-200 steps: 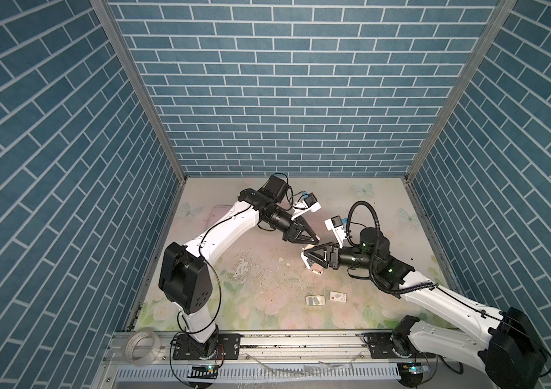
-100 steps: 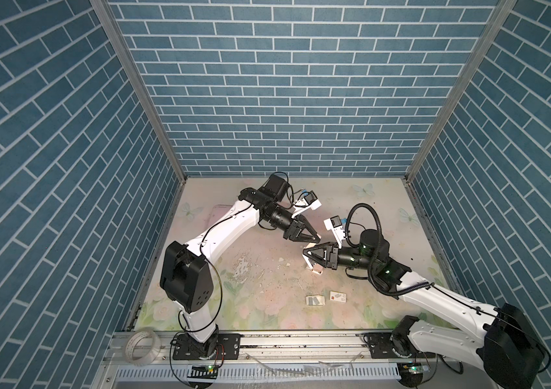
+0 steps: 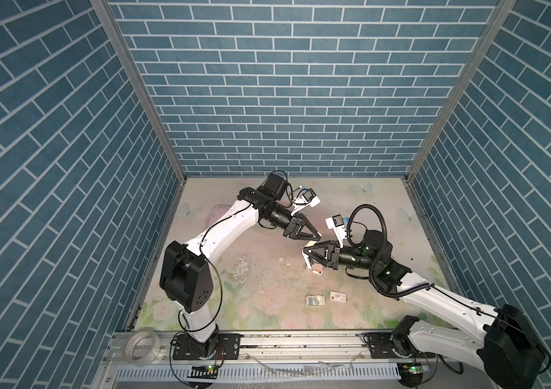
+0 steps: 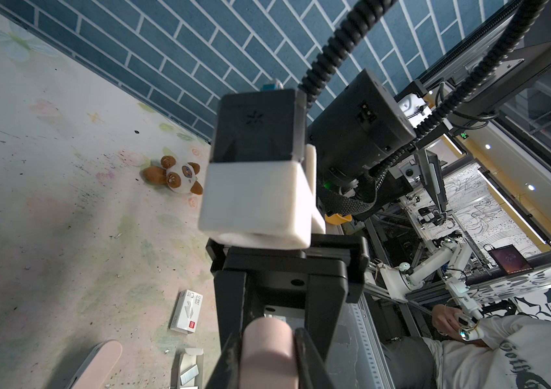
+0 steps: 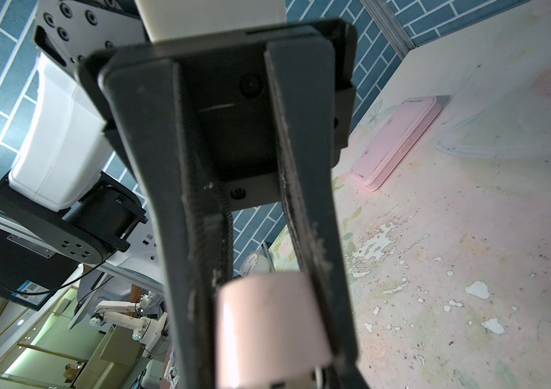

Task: Load the staples into the stapler

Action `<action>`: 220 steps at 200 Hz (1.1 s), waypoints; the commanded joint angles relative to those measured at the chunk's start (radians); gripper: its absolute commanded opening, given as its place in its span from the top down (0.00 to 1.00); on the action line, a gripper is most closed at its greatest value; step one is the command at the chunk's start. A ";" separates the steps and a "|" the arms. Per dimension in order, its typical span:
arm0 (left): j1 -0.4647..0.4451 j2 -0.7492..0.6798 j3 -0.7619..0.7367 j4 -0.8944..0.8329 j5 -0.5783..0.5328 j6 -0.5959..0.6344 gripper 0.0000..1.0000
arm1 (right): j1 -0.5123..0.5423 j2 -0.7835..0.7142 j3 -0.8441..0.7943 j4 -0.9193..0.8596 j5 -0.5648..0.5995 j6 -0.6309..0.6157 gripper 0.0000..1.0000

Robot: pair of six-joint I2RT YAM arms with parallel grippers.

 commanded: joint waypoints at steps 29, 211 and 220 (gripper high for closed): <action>-0.003 -0.014 -0.007 0.051 0.089 -0.027 1.00 | 0.005 0.026 -0.011 0.043 0.000 0.050 0.60; 0.032 -0.080 -0.005 -0.005 -0.041 0.046 0.46 | -0.003 0.012 0.041 -0.192 0.084 -0.050 0.91; 0.044 -0.086 -0.002 -0.004 -0.048 0.046 0.45 | -0.006 0.015 0.044 -0.208 0.089 -0.056 0.91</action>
